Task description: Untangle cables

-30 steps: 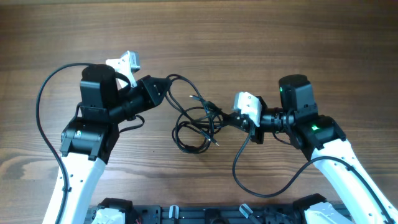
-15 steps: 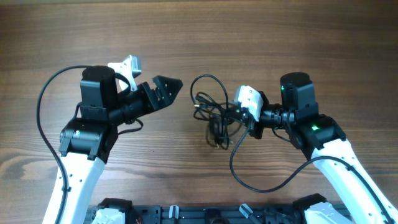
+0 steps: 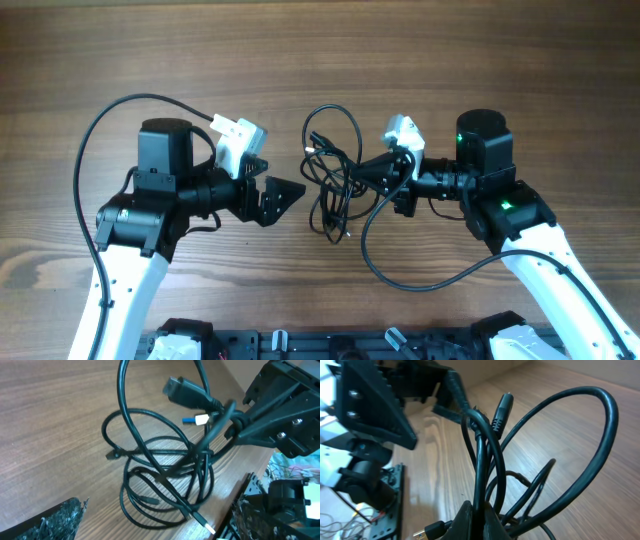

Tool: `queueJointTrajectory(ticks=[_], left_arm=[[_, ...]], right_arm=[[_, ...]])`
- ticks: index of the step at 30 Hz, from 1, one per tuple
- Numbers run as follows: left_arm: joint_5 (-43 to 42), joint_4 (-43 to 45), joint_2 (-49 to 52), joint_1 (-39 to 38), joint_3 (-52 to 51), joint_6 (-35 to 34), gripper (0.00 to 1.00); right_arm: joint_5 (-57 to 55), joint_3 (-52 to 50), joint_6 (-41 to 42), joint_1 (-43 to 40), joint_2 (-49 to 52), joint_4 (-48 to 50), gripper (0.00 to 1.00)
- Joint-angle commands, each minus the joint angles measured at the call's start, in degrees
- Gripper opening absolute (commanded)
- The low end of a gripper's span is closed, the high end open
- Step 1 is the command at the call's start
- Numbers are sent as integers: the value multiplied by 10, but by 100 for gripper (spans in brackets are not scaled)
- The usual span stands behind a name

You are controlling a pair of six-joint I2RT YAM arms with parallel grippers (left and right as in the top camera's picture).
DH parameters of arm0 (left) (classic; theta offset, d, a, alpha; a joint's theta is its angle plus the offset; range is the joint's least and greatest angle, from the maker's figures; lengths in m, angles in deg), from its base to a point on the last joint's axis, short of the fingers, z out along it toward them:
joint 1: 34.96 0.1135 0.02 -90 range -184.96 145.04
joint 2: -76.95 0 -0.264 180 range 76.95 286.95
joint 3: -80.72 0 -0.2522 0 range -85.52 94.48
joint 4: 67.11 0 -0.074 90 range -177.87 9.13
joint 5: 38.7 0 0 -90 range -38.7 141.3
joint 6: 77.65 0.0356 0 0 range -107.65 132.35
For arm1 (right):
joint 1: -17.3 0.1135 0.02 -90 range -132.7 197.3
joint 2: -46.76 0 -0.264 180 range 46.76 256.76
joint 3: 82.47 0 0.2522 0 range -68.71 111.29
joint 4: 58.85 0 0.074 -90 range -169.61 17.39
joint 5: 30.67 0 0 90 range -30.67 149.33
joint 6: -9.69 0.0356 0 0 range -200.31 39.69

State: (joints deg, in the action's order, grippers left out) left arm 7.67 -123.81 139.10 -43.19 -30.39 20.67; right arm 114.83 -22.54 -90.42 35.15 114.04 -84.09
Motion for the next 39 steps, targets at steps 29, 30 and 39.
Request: queueJointTrajectory(ticks=[29,30,39], left_arm=[[-118,14,20,3,4,185,84],[-118,25,20,3,4,185,84],[-118,76,21,2,4,185,33]], right_arm=[[88,3,211,0,-1,55,4],[103,3,210,0,-1,55,4],[185,3,222,0,-1,94,4]])
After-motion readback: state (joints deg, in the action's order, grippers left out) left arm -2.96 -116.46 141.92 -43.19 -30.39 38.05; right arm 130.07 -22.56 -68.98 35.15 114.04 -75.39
